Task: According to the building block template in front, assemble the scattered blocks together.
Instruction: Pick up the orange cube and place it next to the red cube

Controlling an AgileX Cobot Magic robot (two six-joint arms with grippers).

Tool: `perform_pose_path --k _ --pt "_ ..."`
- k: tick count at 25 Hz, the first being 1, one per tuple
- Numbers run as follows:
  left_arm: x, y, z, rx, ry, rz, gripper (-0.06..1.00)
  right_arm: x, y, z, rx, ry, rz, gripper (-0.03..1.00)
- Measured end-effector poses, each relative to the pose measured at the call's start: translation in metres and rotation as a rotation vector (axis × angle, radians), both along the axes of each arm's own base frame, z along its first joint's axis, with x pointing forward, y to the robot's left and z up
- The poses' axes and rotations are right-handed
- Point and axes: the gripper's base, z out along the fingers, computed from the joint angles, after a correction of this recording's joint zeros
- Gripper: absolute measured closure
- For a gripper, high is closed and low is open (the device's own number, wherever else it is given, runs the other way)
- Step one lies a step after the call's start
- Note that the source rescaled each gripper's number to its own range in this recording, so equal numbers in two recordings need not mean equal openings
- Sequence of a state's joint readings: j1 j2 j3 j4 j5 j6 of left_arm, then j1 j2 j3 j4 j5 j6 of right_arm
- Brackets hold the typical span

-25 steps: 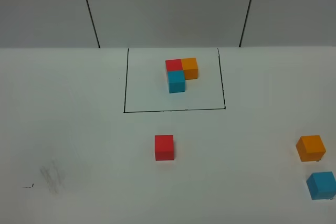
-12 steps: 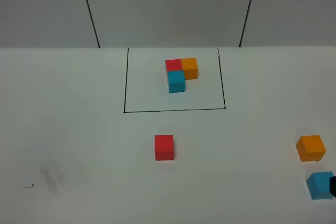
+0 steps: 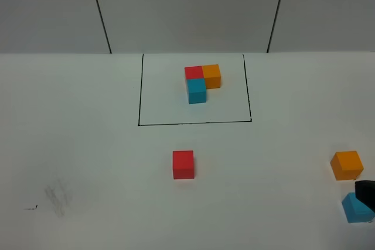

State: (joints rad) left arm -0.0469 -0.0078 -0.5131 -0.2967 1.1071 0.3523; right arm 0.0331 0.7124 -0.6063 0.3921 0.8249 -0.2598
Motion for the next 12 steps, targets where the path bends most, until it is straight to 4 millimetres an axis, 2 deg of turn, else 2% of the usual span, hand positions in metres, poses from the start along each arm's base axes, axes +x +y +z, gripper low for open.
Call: perform_pose_path --k 12 --pt "0.0 0.0 0.0 0.0 0.0 0.0 0.1 0.026 -0.003 -0.019 -0.052 0.121 -0.005 0.3"
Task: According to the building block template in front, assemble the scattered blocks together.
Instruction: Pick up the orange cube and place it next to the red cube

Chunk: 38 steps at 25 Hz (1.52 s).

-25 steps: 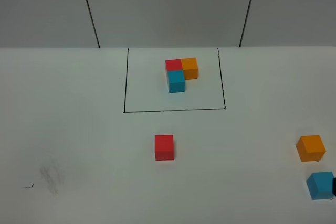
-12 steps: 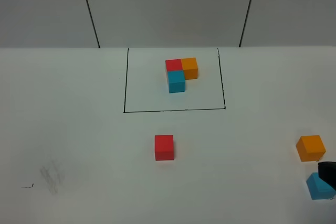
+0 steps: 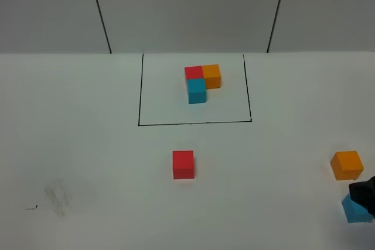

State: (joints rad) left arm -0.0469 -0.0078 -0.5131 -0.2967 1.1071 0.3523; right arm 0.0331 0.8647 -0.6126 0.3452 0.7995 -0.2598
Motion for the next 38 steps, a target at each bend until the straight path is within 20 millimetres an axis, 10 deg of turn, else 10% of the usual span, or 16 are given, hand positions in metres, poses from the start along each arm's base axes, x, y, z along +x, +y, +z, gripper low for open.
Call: perform_pose_path --k 18,38 --pt "0.0 0.0 0.0 0.0 0.0 0.0 0.1 0.096 -0.002 0.049 -0.059 0.106 -0.015 0.3" --pt "0.0 0.0 0.0 0.0 0.0 0.0 0.1 0.153 -0.013 -0.001 -0.173 0.297 -0.112 0.3"
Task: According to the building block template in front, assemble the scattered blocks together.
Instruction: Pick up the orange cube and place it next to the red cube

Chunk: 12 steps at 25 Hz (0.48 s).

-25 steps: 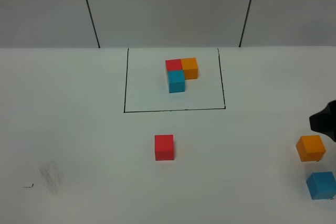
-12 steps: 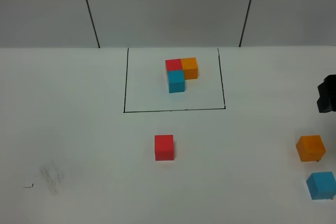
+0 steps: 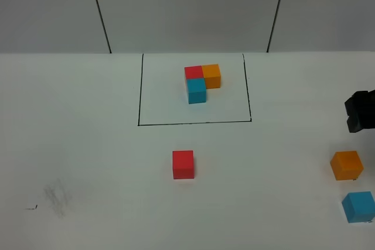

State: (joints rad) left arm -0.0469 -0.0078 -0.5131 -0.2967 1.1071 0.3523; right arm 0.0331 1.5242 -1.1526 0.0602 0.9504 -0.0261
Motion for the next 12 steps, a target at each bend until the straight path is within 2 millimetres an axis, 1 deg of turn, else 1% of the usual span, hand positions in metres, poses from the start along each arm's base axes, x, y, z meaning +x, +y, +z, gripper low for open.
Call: perform_pose_path --k 7,12 --pt "0.0 0.0 0.0 0.0 0.0 0.0 0.1 0.016 0.0 -0.029 -0.008 0.063 0.0 0.3" --pt "0.0 0.0 0.0 0.0 0.0 0.0 0.1 0.027 0.0 -0.046 -0.01 0.061 -0.003 0.3"
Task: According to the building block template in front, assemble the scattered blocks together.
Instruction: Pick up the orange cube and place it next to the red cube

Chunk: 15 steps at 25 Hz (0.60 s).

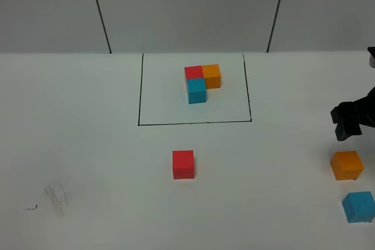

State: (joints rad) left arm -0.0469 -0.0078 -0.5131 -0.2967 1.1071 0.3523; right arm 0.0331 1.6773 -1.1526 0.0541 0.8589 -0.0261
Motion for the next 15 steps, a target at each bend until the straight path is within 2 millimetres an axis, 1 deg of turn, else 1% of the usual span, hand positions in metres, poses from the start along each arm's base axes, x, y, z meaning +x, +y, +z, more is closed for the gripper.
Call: perform_pose_path --k 10,12,15 --pt "0.0 0.0 0.0 0.0 0.0 0.0 0.1 0.012 0.0 -0.043 -0.004 0.109 -0.001 0.3" --pt "0.0 0.0 0.0 0.0 0.0 0.0 0.1 0.014 0.0 -0.049 -0.005 0.124 -0.001 0.3" --pt "0.0 0.0 0.0 0.0 0.0 0.0 0.1 0.015 0.0 -0.053 -0.005 0.126 -0.001 0.3"
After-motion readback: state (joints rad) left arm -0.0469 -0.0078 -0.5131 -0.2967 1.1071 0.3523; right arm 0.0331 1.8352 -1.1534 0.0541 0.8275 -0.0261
